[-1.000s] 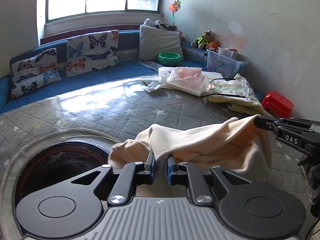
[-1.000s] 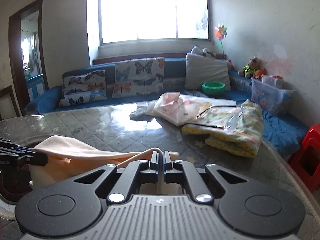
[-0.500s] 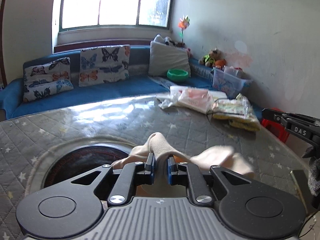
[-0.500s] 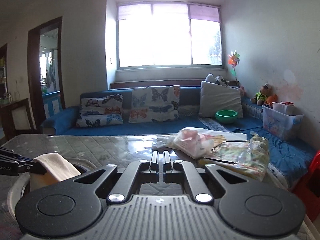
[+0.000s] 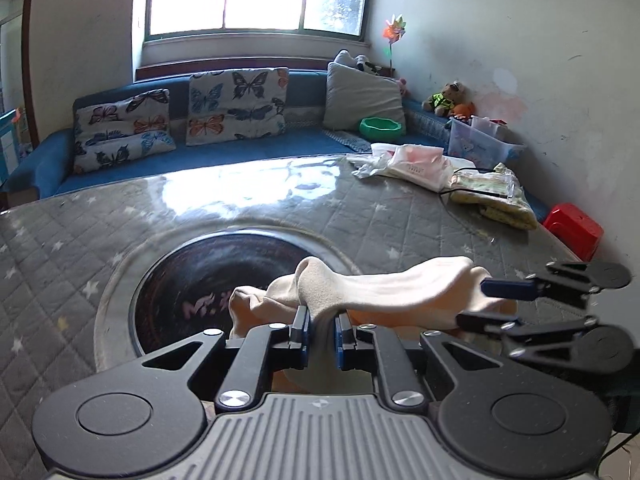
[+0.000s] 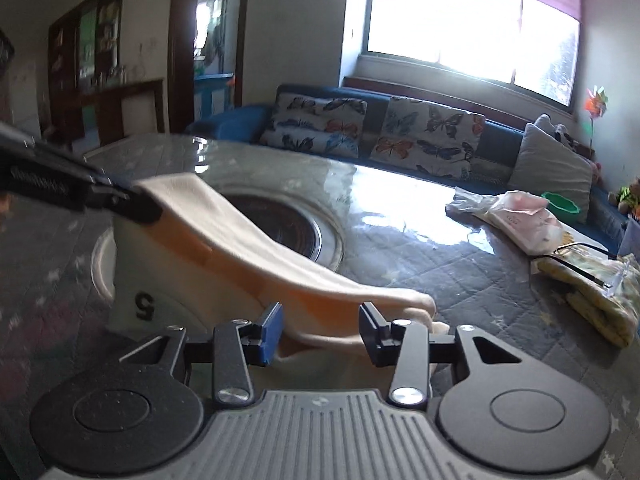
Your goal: Fold clothes
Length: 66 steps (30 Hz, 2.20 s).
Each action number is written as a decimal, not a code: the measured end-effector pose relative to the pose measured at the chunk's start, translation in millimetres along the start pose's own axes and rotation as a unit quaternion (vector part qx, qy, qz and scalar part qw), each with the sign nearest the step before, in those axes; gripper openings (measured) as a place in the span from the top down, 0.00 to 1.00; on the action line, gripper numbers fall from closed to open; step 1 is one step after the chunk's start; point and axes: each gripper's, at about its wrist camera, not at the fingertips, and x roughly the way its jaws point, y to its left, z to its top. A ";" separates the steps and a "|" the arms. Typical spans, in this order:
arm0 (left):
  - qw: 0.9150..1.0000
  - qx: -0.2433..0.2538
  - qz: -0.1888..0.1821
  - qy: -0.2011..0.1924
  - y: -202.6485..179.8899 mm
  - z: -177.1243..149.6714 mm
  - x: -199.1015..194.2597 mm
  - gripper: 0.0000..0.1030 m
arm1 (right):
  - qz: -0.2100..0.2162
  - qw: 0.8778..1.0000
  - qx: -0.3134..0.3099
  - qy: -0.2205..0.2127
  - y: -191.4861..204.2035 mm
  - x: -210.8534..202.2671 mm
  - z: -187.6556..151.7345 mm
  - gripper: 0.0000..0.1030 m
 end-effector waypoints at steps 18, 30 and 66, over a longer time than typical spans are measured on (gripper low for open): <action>1.000 -0.018 0.006 0.012 15.5 -30.2 -24.3 0.87 | -0.017 1.000 -0.011 0.004 4.3 -13.5 -16.2 0.95; 0.997 -0.032 -0.034 0.066 31.5 -82.6 -72.1 0.87 | 0.093 0.995 0.024 0.032 7.3 -68.1 -29.8 0.96; 0.997 -0.021 -0.002 0.078 75.2 -40.1 34.6 0.50 | 0.105 0.976 0.157 0.110 -58.7 -1.4 -57.5 0.68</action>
